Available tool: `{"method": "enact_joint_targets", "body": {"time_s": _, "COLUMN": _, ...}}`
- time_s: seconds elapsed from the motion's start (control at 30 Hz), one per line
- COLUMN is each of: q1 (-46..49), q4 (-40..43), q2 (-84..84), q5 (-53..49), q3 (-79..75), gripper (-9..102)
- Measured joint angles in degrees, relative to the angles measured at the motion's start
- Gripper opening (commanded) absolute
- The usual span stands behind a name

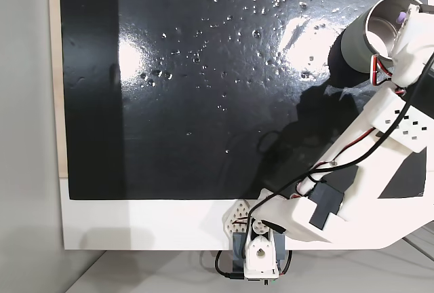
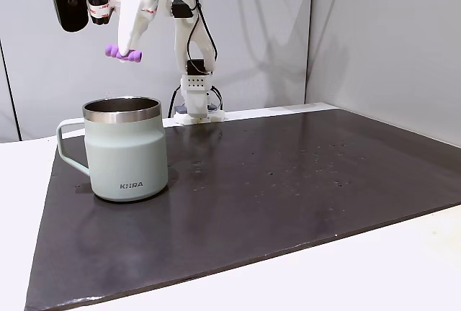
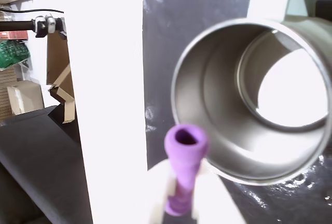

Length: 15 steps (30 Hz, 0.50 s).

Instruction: Grasp a pengrip and put it in the cup.

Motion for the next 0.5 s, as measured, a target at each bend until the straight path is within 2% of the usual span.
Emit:
{"method": "enact_joint_targets", "body": {"time_s": 0.07, "q1": 0.00, "q4": 2.02, "q2": 0.00, "q5": -0.09, "q3": -0.53, "gripper": 33}}
{"method": "enact_joint_targets", "body": {"time_s": 0.1, "q1": 0.00, "q4": 2.90, "q2": 0.00, "q5": -0.09, "q3": -1.32, "gripper": 34}}
{"method": "enact_joint_targets", "body": {"time_s": 0.5, "q1": 0.00, "q4": 9.14, "q2": 0.00, "q5": -0.18, "q3": -6.24, "gripper": 33}}
